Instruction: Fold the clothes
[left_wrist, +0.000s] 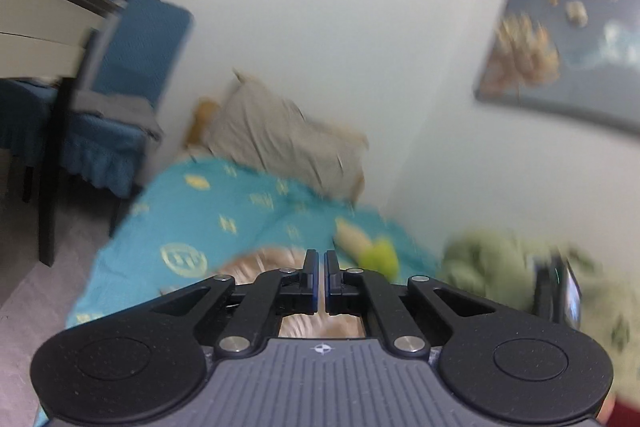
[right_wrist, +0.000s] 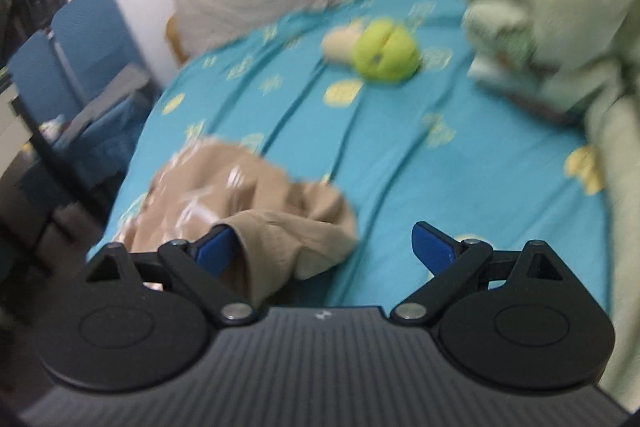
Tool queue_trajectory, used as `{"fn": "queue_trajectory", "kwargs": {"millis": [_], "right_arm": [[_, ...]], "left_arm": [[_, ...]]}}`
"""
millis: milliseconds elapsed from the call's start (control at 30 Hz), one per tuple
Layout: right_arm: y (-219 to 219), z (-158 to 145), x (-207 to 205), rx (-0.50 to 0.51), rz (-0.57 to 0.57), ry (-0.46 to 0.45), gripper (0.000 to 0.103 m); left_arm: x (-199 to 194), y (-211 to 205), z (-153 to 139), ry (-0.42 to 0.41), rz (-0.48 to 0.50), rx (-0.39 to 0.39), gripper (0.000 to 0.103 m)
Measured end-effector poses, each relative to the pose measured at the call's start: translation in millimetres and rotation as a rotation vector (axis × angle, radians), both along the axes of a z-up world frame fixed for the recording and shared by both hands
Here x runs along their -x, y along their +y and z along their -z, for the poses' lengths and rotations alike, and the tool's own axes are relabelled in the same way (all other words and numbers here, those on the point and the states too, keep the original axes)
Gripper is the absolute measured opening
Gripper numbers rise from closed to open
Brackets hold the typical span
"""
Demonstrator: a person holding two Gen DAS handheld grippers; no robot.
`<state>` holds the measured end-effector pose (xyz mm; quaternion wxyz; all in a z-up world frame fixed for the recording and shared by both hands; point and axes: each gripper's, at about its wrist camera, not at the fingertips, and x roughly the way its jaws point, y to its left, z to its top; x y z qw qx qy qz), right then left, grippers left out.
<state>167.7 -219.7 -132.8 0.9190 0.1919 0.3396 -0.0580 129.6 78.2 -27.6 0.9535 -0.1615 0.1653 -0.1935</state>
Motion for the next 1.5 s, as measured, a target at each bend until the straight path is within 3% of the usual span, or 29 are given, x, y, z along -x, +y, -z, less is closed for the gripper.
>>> {"fn": "queue_trajectory", "kwargs": {"millis": [167,233,333,433,567,600,633,667,733,767,900,1000,1133,1367,1500], "right_arm": [[-24.3,12.7,-3.4,-0.199,0.029,0.086,0.096],[-33.4,17.1,-2.2,-0.274,0.048,0.098,0.096],[-46.5,24.9,-1.2,-0.362,0.075,0.109,0.096],[-56.7,32.7,0.5,-0.47,0.088,0.118,0.096],[-61.1,34.6,1.7,-0.509,0.096,0.126,0.096],[-61.1,34.3,1.5,-0.504,0.095,0.129,0.096],[-61.0,34.0,1.3,-0.499,0.093,0.132,0.096],[-61.5,34.1,0.6,-0.499,0.092,0.134,0.096],[-62.4,34.6,-0.9,-0.499,0.09,0.139,0.096],[-63.1,35.4,-2.2,-0.497,0.089,0.141,0.096],[-59.9,36.5,-3.5,-0.482,0.062,0.149,0.096],[-53.7,33.9,-5.4,-0.464,0.017,0.145,0.096],[-40.2,17.5,-3.3,-0.387,-0.078,0.077,0.096],[12.5,-16.4,11.8,-0.202,-0.396,-0.061,0.096],[56.5,-12.0,12.9,-0.037,-0.521,-0.035,0.096]], "left_arm": [[9.1,-65.0,28.7,0.041,0.23,-0.304,0.016],[15.2,-90.9,43.4,0.056,0.307,-0.428,0.039],[24.9,-122.9,66.9,0.048,0.373,-0.59,0.049],[24.0,-144.4,87.4,0.033,0.341,-0.719,0.064],[22.2,-166.0,114.6,0.005,0.311,-0.885,0.062],[20.7,-167.9,118.2,0.01,0.31,-0.906,0.055],[19.1,-169.2,121.2,0.016,0.309,-0.923,0.042],[16.8,-167.1,120.1,0.022,0.301,-0.915,0.035],[9.5,-156.9,109.9,0.035,0.251,-0.85,0.01],[6.0,-150.9,104.0,0.041,0.224,-0.812,0.007],[-5.8,-106.6,65.1,0.075,0.07,-0.531,0.004],[-11.7,-73.4,42.4,0.099,0.013,-0.315,0.004],[-14.1,-48.9,25.8,0.094,-0.007,-0.168,0.004],[-8.9,-41.8,19.2,0.079,0.008,-0.111,0.004],[-4.0,-37.6,18.0,0.06,0.006,-0.091,0.004]]}}
